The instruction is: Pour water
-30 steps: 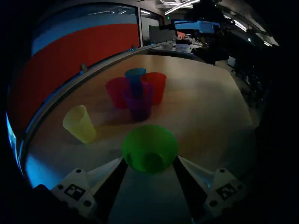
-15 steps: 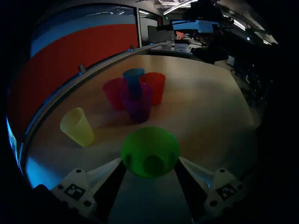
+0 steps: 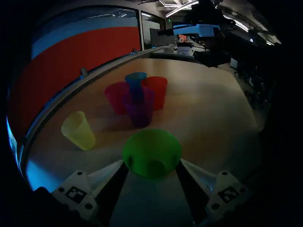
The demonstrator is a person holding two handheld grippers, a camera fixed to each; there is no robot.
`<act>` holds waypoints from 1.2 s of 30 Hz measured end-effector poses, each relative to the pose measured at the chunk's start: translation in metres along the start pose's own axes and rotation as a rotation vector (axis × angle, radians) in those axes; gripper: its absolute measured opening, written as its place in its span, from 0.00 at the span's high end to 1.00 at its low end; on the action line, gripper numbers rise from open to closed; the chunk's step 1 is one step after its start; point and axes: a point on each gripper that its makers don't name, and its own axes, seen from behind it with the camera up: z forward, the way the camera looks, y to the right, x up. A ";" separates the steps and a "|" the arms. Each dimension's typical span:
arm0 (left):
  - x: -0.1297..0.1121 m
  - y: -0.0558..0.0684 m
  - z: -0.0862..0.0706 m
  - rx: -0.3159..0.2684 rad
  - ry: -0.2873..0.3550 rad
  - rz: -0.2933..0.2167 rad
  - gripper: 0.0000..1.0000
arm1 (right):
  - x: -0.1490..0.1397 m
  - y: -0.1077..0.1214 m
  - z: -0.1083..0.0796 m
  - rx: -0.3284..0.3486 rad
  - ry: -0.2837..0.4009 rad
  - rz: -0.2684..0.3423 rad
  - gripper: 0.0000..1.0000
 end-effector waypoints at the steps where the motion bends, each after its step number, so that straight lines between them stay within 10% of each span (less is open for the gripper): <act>1: 0.002 0.000 -0.001 0.002 0.007 -0.003 0.17 | 0.000 0.000 0.000 0.000 0.000 0.001 0.01; 36: 0.084 -0.022 -0.051 0.115 0.270 -0.047 0.17 | -0.017 0.016 0.017 -0.004 -0.058 -0.020 0.01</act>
